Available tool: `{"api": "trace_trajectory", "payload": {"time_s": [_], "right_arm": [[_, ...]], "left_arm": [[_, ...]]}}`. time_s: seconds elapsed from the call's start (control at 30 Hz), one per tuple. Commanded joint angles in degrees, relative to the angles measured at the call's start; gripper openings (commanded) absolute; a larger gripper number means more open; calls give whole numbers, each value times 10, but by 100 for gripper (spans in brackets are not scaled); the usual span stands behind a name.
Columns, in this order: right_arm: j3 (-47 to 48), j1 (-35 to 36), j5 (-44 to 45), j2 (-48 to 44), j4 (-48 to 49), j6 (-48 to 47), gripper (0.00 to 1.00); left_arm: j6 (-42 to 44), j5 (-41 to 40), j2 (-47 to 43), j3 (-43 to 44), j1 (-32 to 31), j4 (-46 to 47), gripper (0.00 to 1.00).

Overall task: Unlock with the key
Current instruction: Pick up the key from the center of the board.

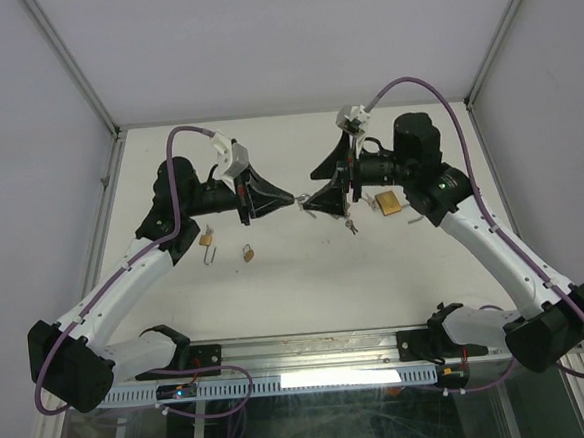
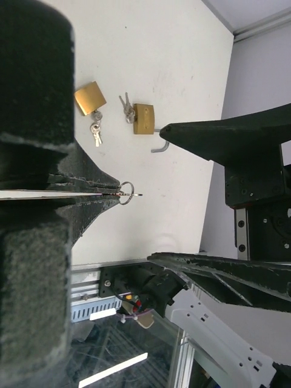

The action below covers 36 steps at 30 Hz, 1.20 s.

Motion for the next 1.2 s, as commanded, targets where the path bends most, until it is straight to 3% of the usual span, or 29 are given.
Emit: {"api": "trace_trajectory", "payload": {"time_s": [0.0, 0.03, 0.17, 0.47, 0.8, 1.17], "right_arm": [[5, 1, -60, 17, 172, 99, 90], [13, 1, -60, 26, 164, 106, 81], [24, 2, -112, 43, 145, 118, 70], [15, 1, -125, 42, 155, 138, 42], [18, 1, -123, 42, 139, 138, 0], [35, 1, -114, 36, 99, 108, 0]], "left_arm": [[-66, -10, -14, 2, -4, 78, 0], [-74, -10, -14, -1, -4, 85, 0], [-112, -11, -11, -8, -3, 112, 0], [-142, -9, -5, -13, -4, 144, 0], [-147, -13, -2, -11, -4, 149, 0], [-159, -11, -1, -19, -4, 159, 0]]}}
